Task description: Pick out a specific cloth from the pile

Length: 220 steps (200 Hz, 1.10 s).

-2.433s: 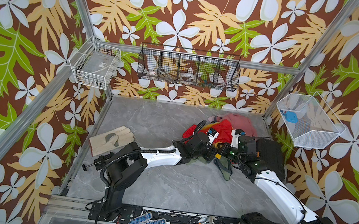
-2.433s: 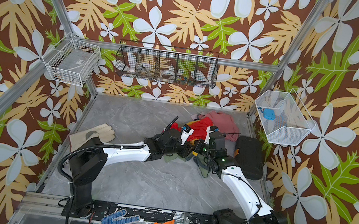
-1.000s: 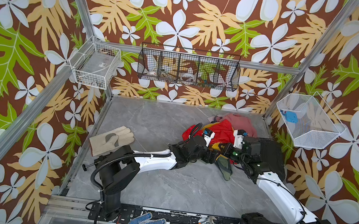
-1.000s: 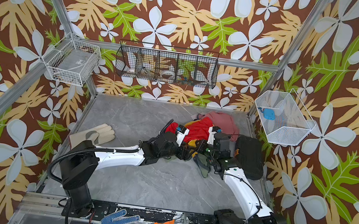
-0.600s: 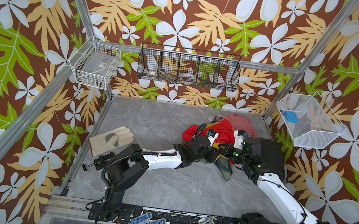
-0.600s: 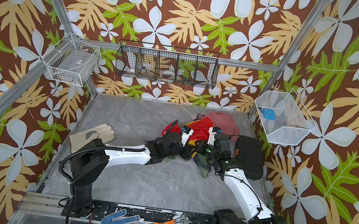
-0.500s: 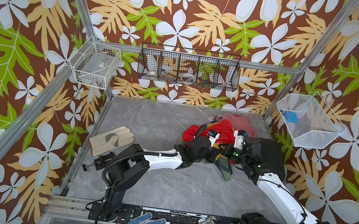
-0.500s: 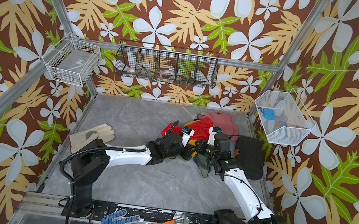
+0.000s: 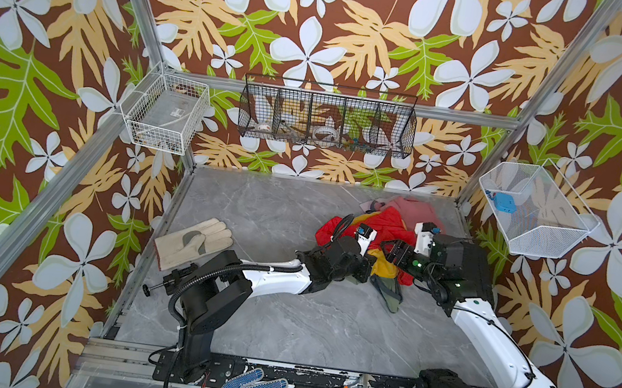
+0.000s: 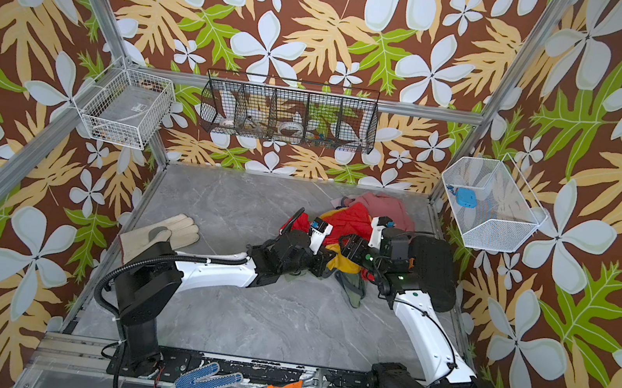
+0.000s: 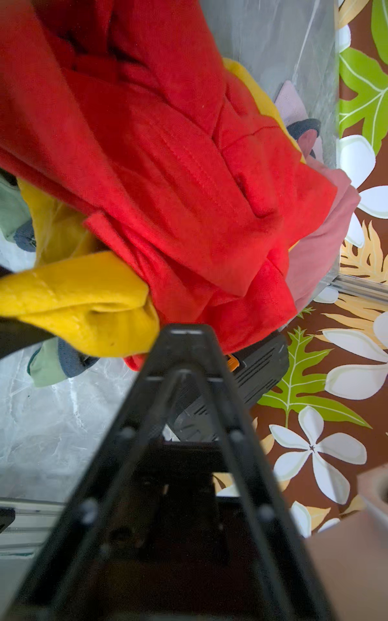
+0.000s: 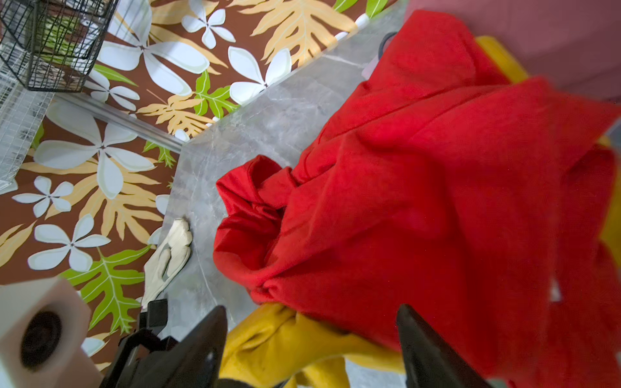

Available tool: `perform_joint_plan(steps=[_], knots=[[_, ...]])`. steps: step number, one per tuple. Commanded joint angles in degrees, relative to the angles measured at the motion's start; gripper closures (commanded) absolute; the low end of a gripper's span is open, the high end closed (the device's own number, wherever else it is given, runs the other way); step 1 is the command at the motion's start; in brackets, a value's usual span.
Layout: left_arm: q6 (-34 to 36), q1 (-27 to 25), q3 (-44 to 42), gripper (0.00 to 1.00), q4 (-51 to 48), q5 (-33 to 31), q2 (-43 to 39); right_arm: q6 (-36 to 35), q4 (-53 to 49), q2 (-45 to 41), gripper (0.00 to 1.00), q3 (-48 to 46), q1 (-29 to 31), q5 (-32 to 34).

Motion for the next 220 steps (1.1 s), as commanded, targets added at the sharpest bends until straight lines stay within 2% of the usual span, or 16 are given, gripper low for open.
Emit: perform_joint_plan(steps=[1,69,121,200,220], knots=[[-1.8,0.1,0.0,1.00,0.5,2.5,-1.0,-1.5,-1.9,0.4,0.22,0.1,-2.1,-0.8],[-2.8,-1.7,1.6,1.00,-5.5,3.1,-3.4,-1.0,6.3,7.0,0.23,-2.7,-2.6,-2.3],[-3.0,-3.4,2.1,1.00,-10.6,0.0,-6.6,-1.0,10.9,12.8,0.39,-2.2,-3.3,0.9],[3.6,-3.4,14.3,1.00,-22.7,3.2,-7.9,0.5,16.3,21.1,0.93,-2.1,-6.5,3.9],[4.7,-3.4,16.8,1.00,-23.9,3.6,-7.2,-0.2,16.6,21.9,1.00,-2.3,-7.4,5.0]])
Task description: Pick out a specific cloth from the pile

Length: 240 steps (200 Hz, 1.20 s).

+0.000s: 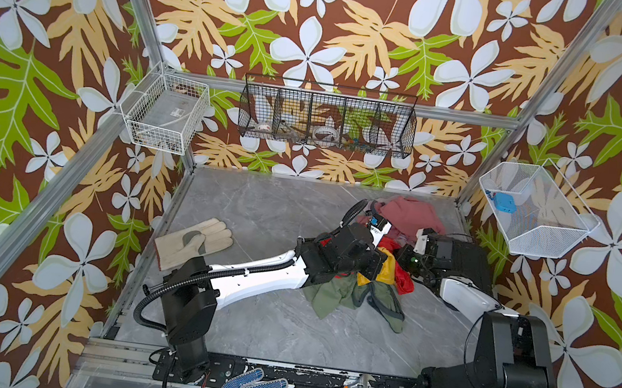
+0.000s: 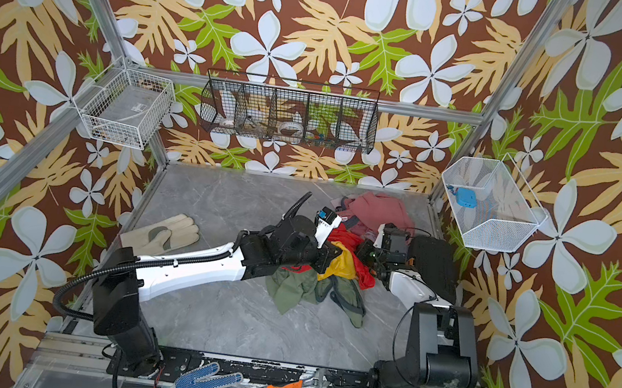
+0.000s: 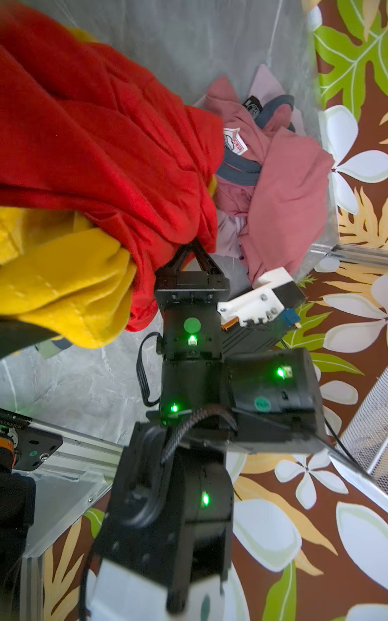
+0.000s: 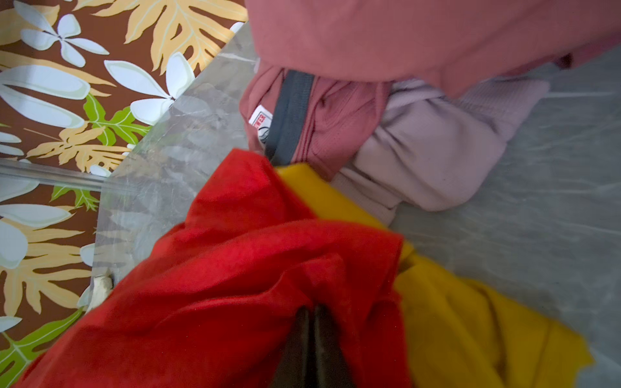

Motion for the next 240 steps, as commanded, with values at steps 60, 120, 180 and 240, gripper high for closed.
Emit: perform_joint_plan(steps=[60,120,180,240], knots=[[4.8,0.1,12.7,1.00,-2.0,2.9,5.9,-3.4,-1.3,-1.4,0.99,0.3,-2.9,4.8],[6.1,3.8,25.8,1.00,-3.4,3.3,14.4,-7.2,-7.3,-7.1,0.52,4.8,-4.3,7.1],[4.8,6.1,38.8,1.00,-6.4,8.4,20.6,-11.9,-13.3,-12.9,0.20,9.1,-4.4,9.7],[3.3,3.6,26.6,1.00,-3.0,9.8,11.8,-15.6,-18.7,-19.3,0.14,10.4,-4.4,12.5]])
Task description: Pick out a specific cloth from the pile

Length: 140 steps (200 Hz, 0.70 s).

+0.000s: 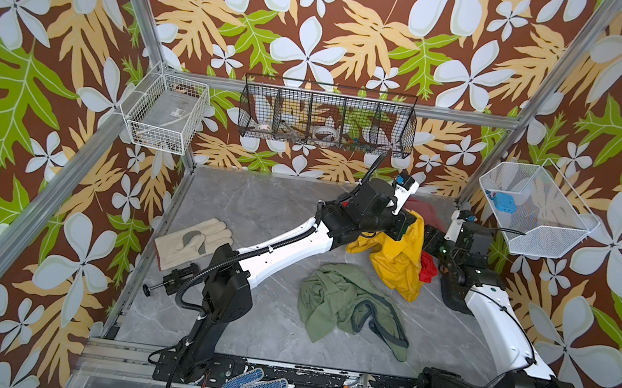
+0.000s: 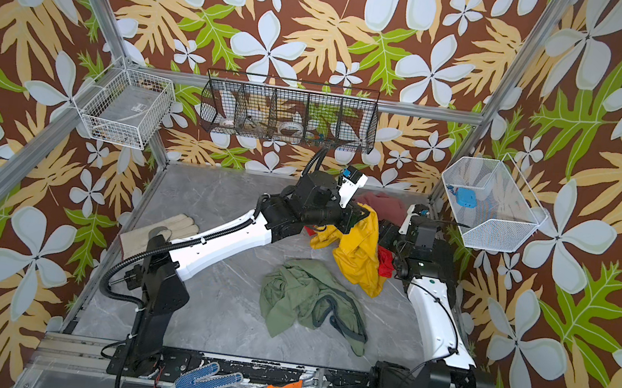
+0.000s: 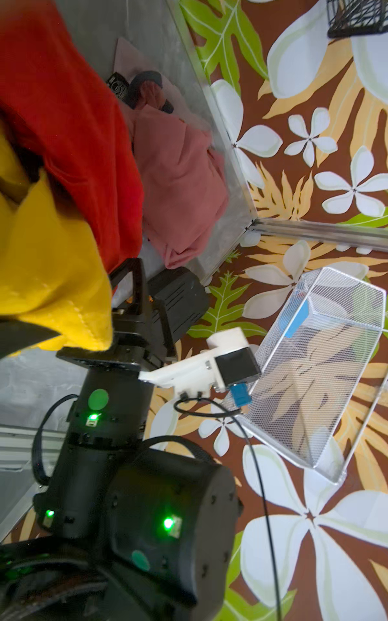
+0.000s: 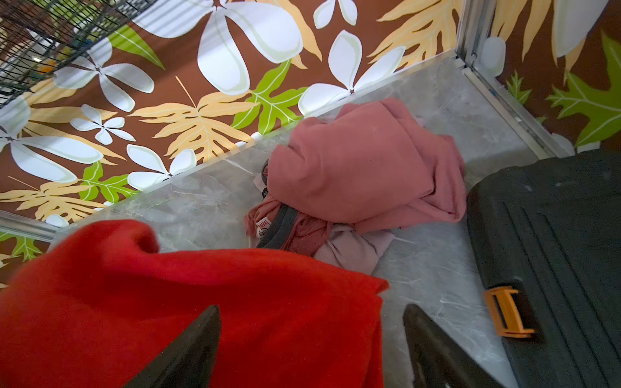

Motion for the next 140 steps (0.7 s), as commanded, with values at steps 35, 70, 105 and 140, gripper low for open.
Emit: perform_joint_plan(steps=[35,70,105,140], knots=[[-0.7,-1.2,-9.9,1.00,4.8,-3.1,-9.0,-2.8,-5.1,-2.5,0.13,0.7,0.0,0.8],[3.3,-0.9,-8.6,1.00,-0.2,-10.4,-12.2,-3.1,-4.5,-3.9,0.14,-1.7,-0.1,-0.2],[4.6,-0.9,-6.8,1.00,0.3,-11.2,-14.2,-4.2,-3.9,-5.4,0.13,-2.7,0.0,-0.4],[6.0,-1.0,-5.0,1.00,1.4,-12.3,-15.8,-6.3,-2.7,-6.7,0.12,-3.6,0.0,-0.4]])
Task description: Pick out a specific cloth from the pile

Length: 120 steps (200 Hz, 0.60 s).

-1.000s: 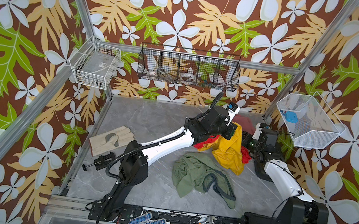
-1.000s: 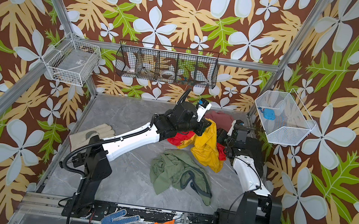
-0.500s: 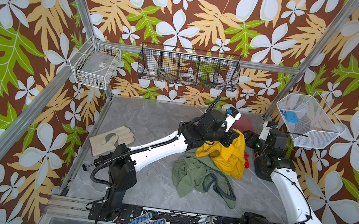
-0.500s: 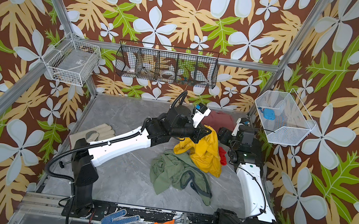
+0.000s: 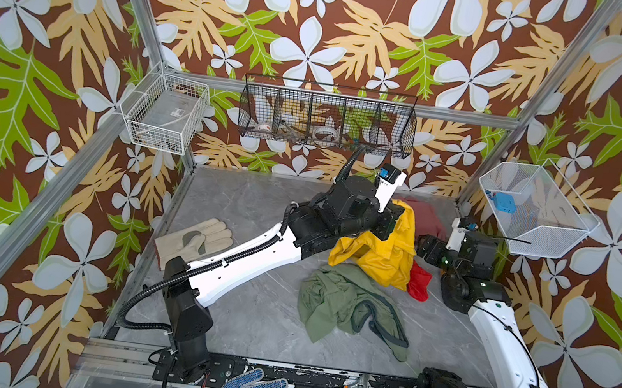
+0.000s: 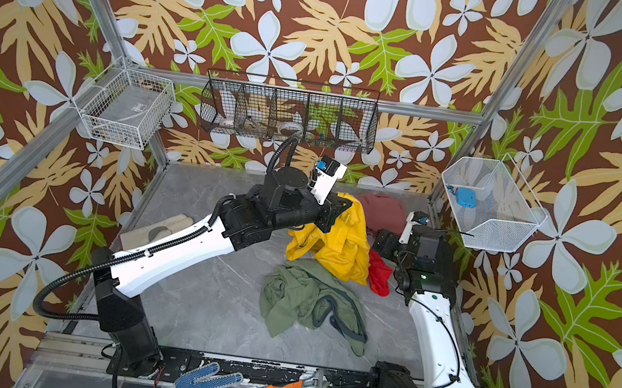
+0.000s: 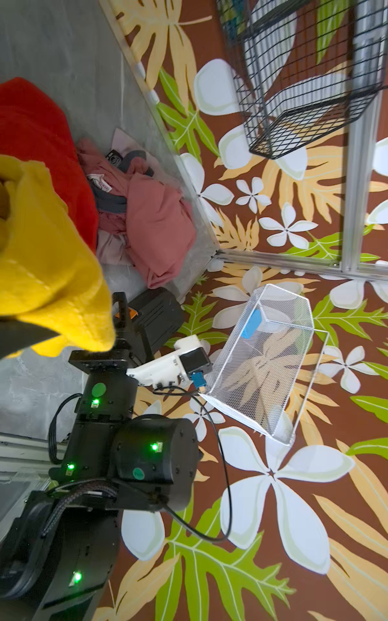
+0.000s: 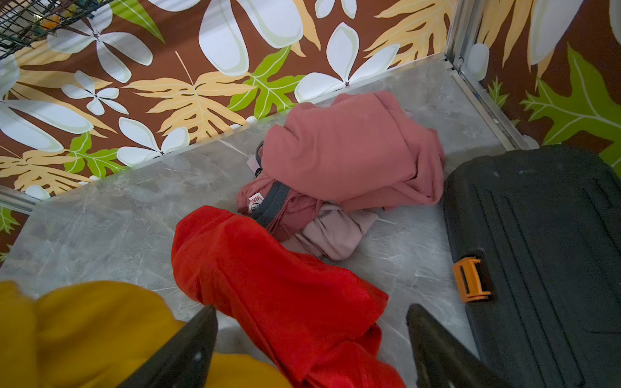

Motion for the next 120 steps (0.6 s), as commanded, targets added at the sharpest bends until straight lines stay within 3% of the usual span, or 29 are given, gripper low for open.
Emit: perform_joint_plan(steps=[1,28,56,85,120], knots=[[2.0,0.1,1.2,1.00,2.9,-1.9,-1.3,-2.1,1.4,-0.4,0.12,-0.2,-0.1,-0.6],[4.2,0.2,1.5,1.00,1.8,-5.8,-3.3,-3.5,2.1,-0.5,0.12,-0.5,0.0,-4.1],[5.4,0.9,0.4,1.00,-0.6,-10.8,-6.2,-5.5,2.3,-1.5,0.11,-2.0,1.2,-11.9],[5.7,3.3,-4.0,1.00,-1.2,-15.4,-11.1,-11.5,-3.3,-1.6,0.14,-2.3,11.6,-5.1],[5.9,7.0,-8.2,1.00,-4.0,-21.1,-17.8,-9.0,-4.0,0.8,0.25,-3.9,17.7,-5.5]])
